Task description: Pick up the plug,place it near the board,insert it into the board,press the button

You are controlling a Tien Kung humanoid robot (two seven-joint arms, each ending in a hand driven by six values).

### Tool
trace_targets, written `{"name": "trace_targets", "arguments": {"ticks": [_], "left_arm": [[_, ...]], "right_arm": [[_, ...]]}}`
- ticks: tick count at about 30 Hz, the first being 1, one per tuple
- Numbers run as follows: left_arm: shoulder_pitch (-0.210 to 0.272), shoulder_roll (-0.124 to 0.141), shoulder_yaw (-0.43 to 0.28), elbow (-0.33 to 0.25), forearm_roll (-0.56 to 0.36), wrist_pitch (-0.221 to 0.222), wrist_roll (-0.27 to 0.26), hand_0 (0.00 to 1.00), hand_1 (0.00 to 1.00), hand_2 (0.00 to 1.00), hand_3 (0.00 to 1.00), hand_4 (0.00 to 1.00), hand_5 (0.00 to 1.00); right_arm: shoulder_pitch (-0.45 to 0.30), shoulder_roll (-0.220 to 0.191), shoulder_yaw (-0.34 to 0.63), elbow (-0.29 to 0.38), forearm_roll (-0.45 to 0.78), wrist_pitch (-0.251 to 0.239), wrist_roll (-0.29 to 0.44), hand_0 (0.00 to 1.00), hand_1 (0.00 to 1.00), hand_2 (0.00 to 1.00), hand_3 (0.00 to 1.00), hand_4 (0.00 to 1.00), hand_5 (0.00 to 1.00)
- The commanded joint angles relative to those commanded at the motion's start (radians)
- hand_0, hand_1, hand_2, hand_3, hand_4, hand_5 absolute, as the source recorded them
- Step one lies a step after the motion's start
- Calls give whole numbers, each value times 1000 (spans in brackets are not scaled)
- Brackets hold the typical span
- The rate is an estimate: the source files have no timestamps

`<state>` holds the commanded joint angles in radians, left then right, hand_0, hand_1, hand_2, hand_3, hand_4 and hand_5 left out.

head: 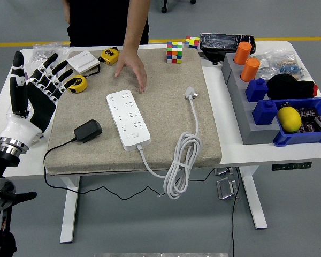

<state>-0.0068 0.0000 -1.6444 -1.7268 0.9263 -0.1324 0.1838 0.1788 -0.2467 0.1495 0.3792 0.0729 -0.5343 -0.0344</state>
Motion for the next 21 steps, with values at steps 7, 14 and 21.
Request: {"name": "trace_targets", "arguments": {"ticks": [7,14,21], "left_arm": [[-8,0,-2,2,7,-1,1,799,818,827,905,998,998],[-8,0,6,2,42,1,-1,797,813,815,883,998,998],[-8,0,5,4,42,5,-3,774,778,721,696,998,998]], "right_arm": [[3,-2,-3,1,1,1,0,817,774,747,754,998,998],[-1,-1,-2,1,-1,0,0,818,774,747,754,998,998],[-2,-2,-5,2,-3,-2,0,818,774,748,754,998,998]]}}
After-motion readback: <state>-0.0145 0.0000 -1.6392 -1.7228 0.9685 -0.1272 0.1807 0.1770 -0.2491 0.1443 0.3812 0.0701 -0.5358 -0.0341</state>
